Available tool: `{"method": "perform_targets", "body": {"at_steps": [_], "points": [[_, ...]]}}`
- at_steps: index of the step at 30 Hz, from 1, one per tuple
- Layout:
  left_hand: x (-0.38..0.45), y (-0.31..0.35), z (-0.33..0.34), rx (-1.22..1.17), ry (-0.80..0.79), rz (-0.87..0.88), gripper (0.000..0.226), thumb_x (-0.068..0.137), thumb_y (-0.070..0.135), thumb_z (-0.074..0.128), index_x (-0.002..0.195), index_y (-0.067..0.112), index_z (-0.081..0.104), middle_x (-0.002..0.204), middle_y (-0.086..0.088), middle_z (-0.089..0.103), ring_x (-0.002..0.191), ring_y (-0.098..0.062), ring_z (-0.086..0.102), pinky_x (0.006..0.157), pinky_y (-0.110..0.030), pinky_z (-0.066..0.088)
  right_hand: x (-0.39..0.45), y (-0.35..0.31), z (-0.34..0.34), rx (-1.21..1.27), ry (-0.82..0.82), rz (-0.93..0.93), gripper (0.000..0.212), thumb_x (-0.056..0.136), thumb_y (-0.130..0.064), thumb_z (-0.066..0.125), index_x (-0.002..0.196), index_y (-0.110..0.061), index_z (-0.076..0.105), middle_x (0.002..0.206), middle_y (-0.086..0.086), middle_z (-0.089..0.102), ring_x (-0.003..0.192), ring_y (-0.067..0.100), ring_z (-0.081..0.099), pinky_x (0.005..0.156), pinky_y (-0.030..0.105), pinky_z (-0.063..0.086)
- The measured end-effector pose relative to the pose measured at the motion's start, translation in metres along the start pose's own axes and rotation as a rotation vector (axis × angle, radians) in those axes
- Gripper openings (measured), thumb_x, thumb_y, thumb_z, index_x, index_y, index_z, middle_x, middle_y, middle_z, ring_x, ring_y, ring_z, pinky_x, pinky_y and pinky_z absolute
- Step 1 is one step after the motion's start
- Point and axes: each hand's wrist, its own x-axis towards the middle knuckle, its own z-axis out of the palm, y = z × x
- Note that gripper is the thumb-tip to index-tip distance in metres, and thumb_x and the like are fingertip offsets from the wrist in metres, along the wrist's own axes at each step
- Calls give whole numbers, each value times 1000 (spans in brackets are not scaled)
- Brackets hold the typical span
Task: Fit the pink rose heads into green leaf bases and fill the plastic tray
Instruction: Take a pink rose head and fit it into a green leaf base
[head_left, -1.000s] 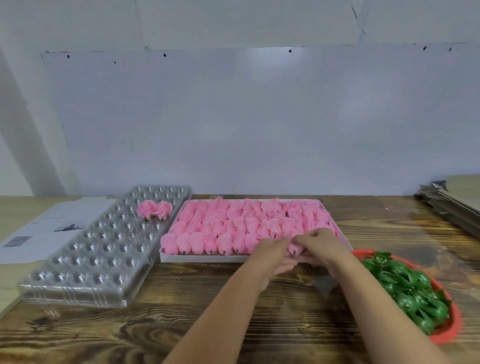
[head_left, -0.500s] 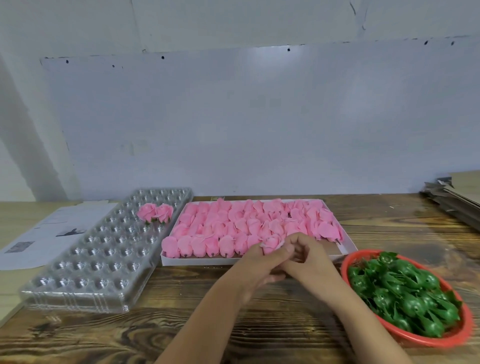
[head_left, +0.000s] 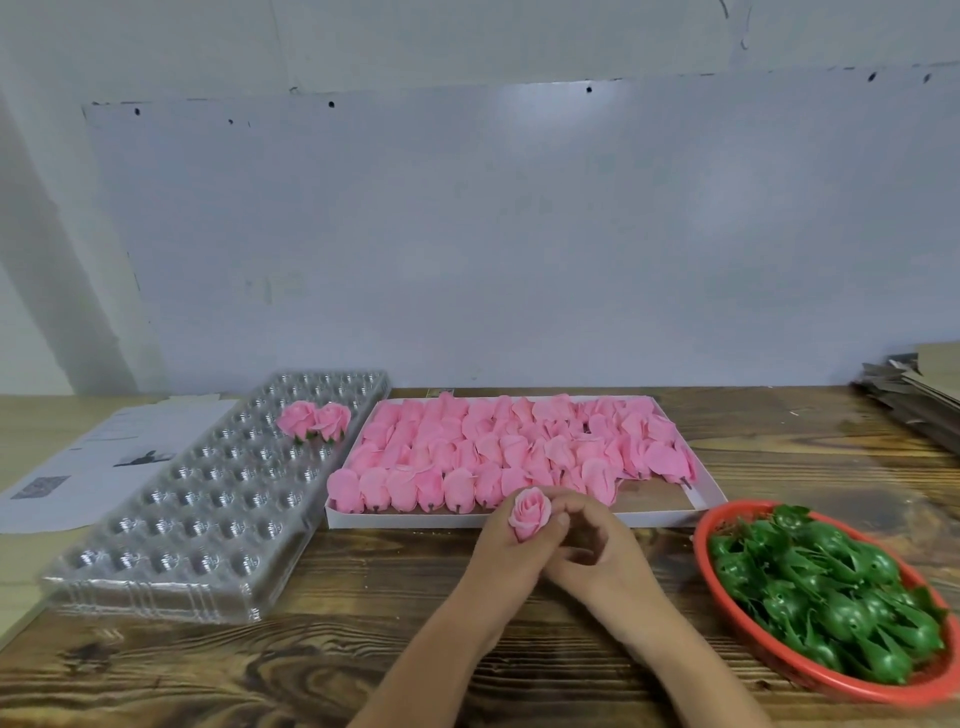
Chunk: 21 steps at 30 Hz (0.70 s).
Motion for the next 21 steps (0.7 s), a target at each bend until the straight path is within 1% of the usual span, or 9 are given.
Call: {"method": "perform_targets", "body": {"at_steps": [3, 5, 6, 8, 10, 13, 17, 19, 21], "points": [[-3, -3, 0, -23, 81, 51, 21, 98, 21, 67, 118, 23, 70, 116, -1, 74, 109, -9, 69, 92, -23, 55, -3, 8, 7, -34, 142, 2, 43, 70, -4, 85, 102, -23, 64, 103, -5, 67, 96, 5, 63, 78, 18, 52], [-4, -5, 1, -56, 133, 69, 21, 96, 17, 69, 117, 19, 71, 114, -1, 74, 106, -6, 70, 85, -17, 54, -5, 15, 10, -54, 201, -19, 39, 65, -7, 87, 94, -22, 64, 89, 0, 65, 83, 10, 62, 73, 16, 49], [-4, -6, 1, -79, 143, 74, 21, 96, 14, 69, 117, 17, 71, 113, -2, 75, 104, -7, 70, 83, -16, 54, -7, 18, 11, -69, 198, -30, 37, 63, -15, 87, 92, -25, 66, 83, 1, 66, 79, 11, 62, 72, 17, 48], [-6, -8, 2, -126, 128, 71, 21, 95, 9, 69, 116, 12, 71, 110, -6, 75, 102, -13, 73, 80, -18, 56, -9, 19, 13, -81, 171, -48, 36, 59, -34, 81, 92, -34, 68, 81, 0, 69, 74, 9, 64, 71, 16, 49], [-7, -9, 3, -143, 90, 75, 20, 96, 8, 68, 116, 10, 70, 110, -9, 76, 103, -18, 73, 82, -22, 57, -8, 20, 14, -87, 156, -63, 35, 60, -40, 76, 93, -45, 66, 83, -5, 72, 74, 7, 66, 69, 13, 49], [-8, -10, 3, -152, 43, 84, 18, 97, 9, 67, 114, 12, 69, 108, -4, 76, 103, -19, 73, 86, -25, 57, -7, 20, 14, -107, 154, -80, 32, 64, -40, 73, 93, -48, 65, 88, -10, 73, 80, 7, 69, 72, 16, 52], [-7, -12, 2, -120, 16, 83, 13, 95, 9, 70, 105, 15, 68, 98, 1, 76, 100, -15, 73, 86, -24, 55, -8, 20, 12, -104, 110, -117, 35, 72, -35, 72, 106, -41, 67, 101, -13, 74, 96, 7, 69, 83, 18, 53], [-7, -12, 1, -123, 26, 87, 13, 90, 10, 74, 100, 14, 67, 93, 1, 75, 96, -14, 72, 84, -24, 55, -9, 18, 12, -69, 75, -122, 35, 74, -28, 72, 107, -39, 68, 105, -12, 74, 99, 7, 69, 86, 17, 53], [-6, -11, -1, -135, 44, 82, 20, 81, 18, 78, 98, 14, 67, 90, 1, 75, 91, -12, 72, 80, -22, 55, -8, 17, 11, -15, 36, -106, 38, 76, -15, 71, 107, -38, 70, 105, -7, 75, 100, 9, 70, 86, 19, 53]]}}
